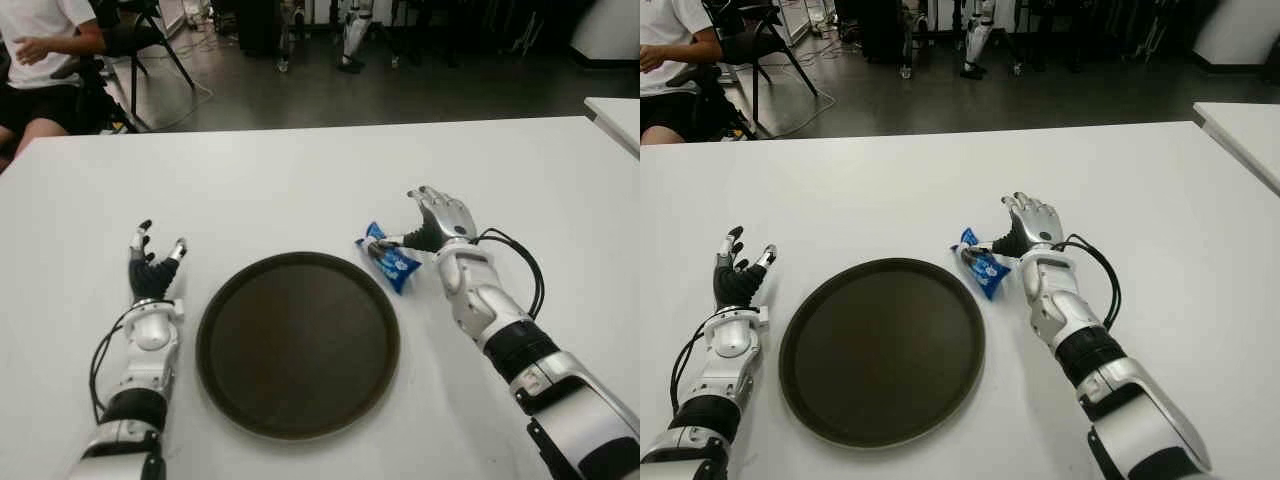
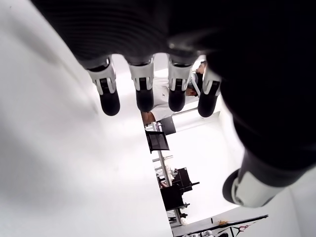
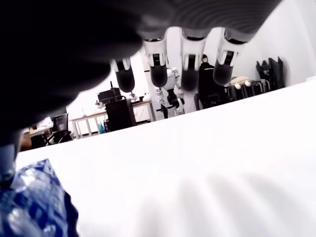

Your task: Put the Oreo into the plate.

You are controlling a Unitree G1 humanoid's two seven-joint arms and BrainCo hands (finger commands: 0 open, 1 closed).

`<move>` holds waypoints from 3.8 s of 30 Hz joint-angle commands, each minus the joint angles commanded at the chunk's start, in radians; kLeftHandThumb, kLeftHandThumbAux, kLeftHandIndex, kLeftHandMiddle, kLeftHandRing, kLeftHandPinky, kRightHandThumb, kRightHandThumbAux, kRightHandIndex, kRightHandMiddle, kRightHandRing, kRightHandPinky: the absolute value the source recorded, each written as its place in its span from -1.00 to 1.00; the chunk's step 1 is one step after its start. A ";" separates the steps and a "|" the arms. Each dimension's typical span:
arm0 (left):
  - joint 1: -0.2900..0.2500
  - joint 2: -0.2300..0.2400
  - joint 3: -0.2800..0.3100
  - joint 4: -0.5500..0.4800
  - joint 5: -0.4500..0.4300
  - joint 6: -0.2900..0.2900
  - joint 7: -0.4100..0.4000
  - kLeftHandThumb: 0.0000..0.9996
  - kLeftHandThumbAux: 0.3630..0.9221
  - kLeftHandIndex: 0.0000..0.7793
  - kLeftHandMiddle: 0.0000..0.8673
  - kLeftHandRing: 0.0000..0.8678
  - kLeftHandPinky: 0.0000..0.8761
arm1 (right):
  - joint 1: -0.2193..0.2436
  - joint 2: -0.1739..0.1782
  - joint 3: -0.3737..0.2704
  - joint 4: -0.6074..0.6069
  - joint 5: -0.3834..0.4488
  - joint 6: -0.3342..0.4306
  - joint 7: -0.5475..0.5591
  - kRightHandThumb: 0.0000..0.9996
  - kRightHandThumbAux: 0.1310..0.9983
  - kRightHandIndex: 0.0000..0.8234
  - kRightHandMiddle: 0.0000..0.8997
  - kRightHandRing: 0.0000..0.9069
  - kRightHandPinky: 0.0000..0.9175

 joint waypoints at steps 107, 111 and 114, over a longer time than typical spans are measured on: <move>0.016 -0.027 -0.007 -0.072 0.000 0.074 0.010 -0.82 0.18 -0.91 -0.87 -0.91 -0.92 | -0.015 0.054 0.070 -0.233 -0.134 0.300 0.305 -1.00 -0.16 -1.00 -1.00 -1.00 -1.00; 0.015 -0.027 -0.007 -0.071 -0.003 0.075 0.007 -0.85 0.17 -0.91 -0.88 -0.91 -0.92 | -0.009 0.053 0.073 -0.228 -0.134 0.306 0.309 -1.00 -0.15 -1.00 -1.00 -1.00 -1.00; 0.013 -0.025 -0.006 -0.067 -0.005 0.073 0.006 -0.86 0.17 -0.91 -0.88 -0.91 -0.92 | -0.004 0.051 0.074 -0.229 -0.133 0.306 0.308 -1.00 -0.13 -1.00 -1.00 -1.00 -1.00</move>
